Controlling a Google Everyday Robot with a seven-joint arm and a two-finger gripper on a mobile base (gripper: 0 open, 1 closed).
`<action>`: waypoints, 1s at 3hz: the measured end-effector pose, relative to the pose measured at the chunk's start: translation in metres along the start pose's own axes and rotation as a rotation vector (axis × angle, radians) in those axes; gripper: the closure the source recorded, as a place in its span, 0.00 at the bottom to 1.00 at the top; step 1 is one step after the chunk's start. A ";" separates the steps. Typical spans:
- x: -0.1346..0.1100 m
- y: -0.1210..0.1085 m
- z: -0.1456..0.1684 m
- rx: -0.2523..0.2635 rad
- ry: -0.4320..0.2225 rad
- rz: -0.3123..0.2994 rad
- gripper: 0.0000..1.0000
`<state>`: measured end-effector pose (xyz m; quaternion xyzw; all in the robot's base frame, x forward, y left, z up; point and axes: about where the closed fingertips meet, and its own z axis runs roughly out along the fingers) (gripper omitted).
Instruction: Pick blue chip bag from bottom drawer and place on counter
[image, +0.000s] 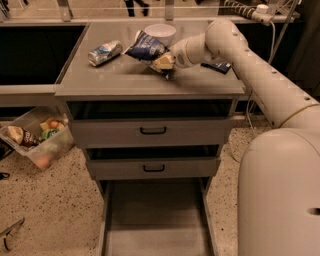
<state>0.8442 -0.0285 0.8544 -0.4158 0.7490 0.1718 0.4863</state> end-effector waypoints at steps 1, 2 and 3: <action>0.000 0.000 0.000 0.000 0.000 0.000 0.12; 0.000 0.000 0.000 0.000 0.000 0.000 0.00; 0.000 0.000 0.000 0.000 0.000 0.000 0.00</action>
Offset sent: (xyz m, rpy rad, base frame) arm 0.0000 0.0000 0.0000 0.0000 0.0000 0.0000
